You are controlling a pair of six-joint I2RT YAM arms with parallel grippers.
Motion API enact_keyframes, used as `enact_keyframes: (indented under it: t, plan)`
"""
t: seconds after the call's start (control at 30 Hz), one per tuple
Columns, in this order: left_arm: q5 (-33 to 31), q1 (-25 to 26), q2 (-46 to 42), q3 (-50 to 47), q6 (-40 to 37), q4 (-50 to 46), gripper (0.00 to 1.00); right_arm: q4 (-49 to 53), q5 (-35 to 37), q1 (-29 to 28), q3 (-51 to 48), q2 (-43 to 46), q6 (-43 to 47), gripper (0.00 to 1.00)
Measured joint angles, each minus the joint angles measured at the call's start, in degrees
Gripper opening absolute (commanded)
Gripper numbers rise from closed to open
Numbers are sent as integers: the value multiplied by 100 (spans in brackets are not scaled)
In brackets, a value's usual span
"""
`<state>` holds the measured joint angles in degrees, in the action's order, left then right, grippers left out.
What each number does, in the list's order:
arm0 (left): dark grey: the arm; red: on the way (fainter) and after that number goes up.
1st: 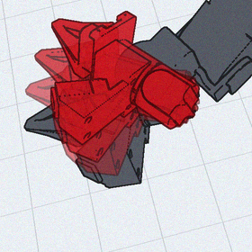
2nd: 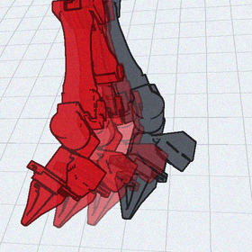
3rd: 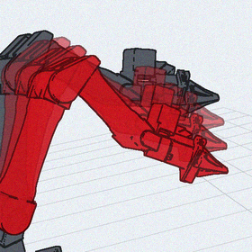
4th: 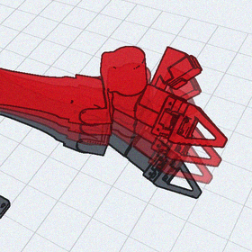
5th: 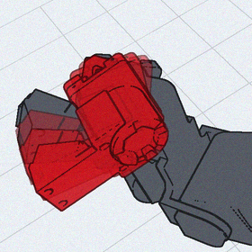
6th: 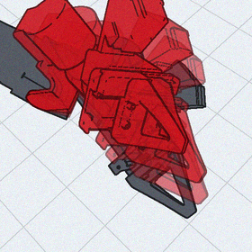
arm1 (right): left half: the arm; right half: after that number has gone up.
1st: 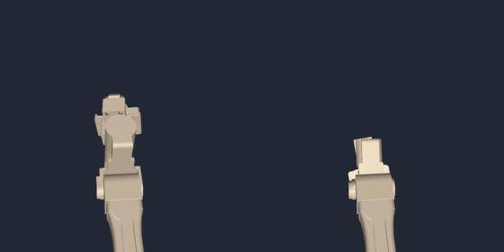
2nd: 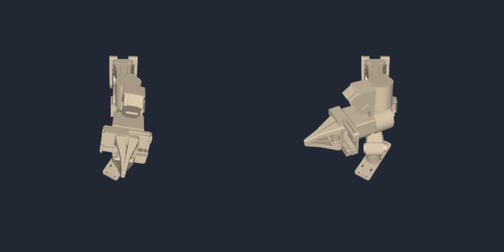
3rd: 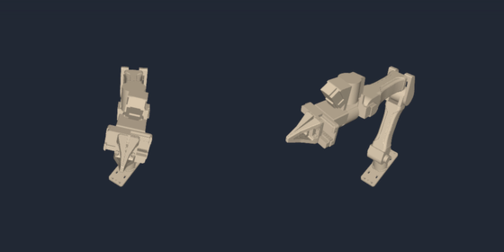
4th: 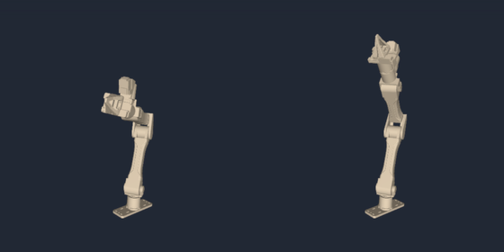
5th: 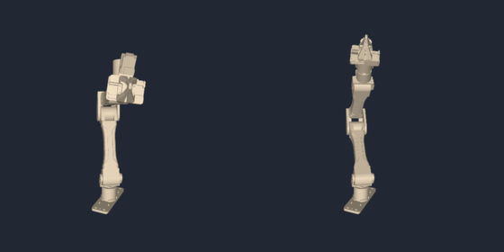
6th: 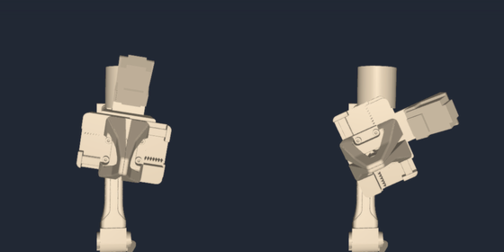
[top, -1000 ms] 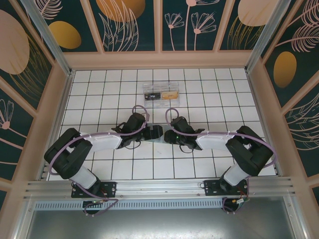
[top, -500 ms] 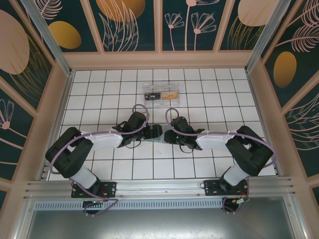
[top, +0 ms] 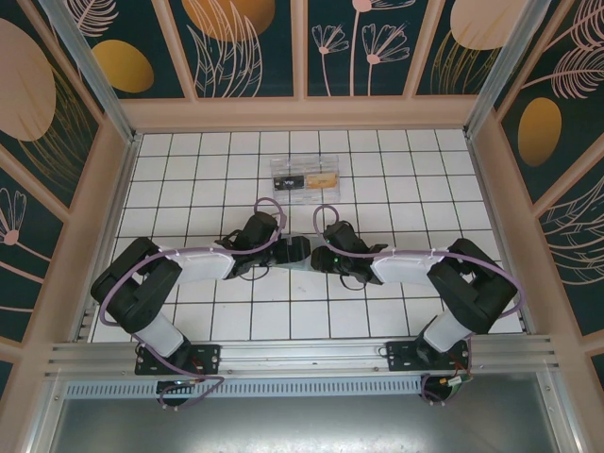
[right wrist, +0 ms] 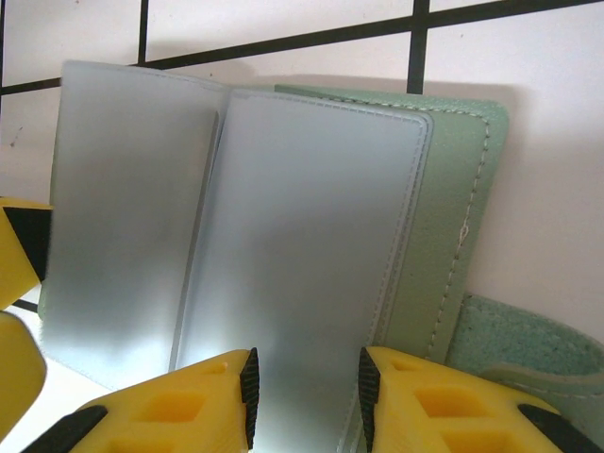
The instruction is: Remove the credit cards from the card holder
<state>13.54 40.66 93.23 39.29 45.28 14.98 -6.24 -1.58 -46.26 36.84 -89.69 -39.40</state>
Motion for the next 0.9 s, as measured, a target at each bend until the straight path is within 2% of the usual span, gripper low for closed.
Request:
enact_keyframes:
  t: [0.1, 0.9]
  plan:
    - [68, -2, 4, -31, 24, 125, 99, -4, 0, 2, -4, 0, 0, 37]
    - [306, -2, 15, -175, 175, 533, 99, -7, 168, 52, -125, 142, -72, 37]
